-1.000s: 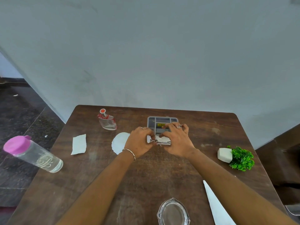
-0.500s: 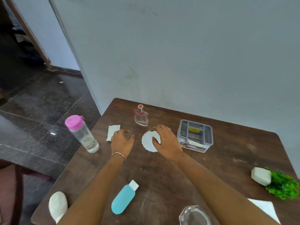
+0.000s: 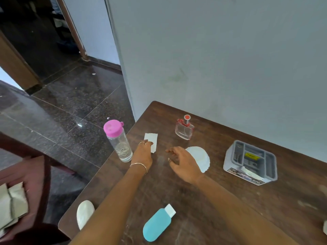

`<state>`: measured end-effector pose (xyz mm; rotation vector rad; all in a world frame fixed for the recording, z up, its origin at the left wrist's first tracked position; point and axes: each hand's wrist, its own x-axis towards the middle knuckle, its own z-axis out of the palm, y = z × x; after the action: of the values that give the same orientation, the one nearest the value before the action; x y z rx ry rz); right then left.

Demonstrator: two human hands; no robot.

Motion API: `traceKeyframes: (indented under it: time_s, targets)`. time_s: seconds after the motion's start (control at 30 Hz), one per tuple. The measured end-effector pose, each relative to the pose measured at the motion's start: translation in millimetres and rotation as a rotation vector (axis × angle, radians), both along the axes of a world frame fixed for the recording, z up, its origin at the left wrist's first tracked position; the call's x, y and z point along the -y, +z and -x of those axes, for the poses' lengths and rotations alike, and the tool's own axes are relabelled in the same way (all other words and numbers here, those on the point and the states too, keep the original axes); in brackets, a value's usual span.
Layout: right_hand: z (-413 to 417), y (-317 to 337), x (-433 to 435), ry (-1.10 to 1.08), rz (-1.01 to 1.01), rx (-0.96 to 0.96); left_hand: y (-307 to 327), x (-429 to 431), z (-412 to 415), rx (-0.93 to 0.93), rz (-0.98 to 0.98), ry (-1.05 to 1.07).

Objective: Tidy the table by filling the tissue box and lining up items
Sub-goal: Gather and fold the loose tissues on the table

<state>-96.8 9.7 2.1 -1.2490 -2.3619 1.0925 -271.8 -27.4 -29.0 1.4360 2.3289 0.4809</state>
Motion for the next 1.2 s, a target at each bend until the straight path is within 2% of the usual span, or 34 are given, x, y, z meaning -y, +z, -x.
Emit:
traceKeyframes:
  time_s: [0.2,0.3,0.4,0.57,0.63,0.77,1.0,1.2]
  targets:
    - [-7.1,-8.2,-5.0,-0.042,-0.019,-0.012,-6.2,-8.9,5.3,-0.169,0.003,-0.053]
    - [-11.7,-9.3,-5.3,-0.049,-0.017,-0.021,-5.0,-12.2,5.9,-0.192,0.017,-0.053]
    - [-14.7,-7.9,-7.0,-0.056,-0.008,-0.032,3.1,-14.9,3.4,-0.055,-0.054,0.012]
    - [-19.9,5.8,-17.9,-0.212,0.059,-0.14,35.1,-18.6,-13.9,0.518,-0.215,0.139]
    - [-23.0,15.3,-24.3,-0.245,0.064,-0.143,50.2,-20.0,-23.9,0.635,-0.248,0.097]
    - [-36.0,35.6,-30.3,-0.214,0.011,-0.115,69.6,-26.2,-37.6,0.68,-0.23,-0.029]
    - [-89.6,57.2,-27.8,-0.219,0.048,-0.133,94.4,-30.1,-84.5,0.676,-0.107,-0.279]
    - [-153.4,69.6,-26.9,-0.333,-0.056,-0.087,114.6,-40.5,-145.9,0.645,-0.073,-0.447]
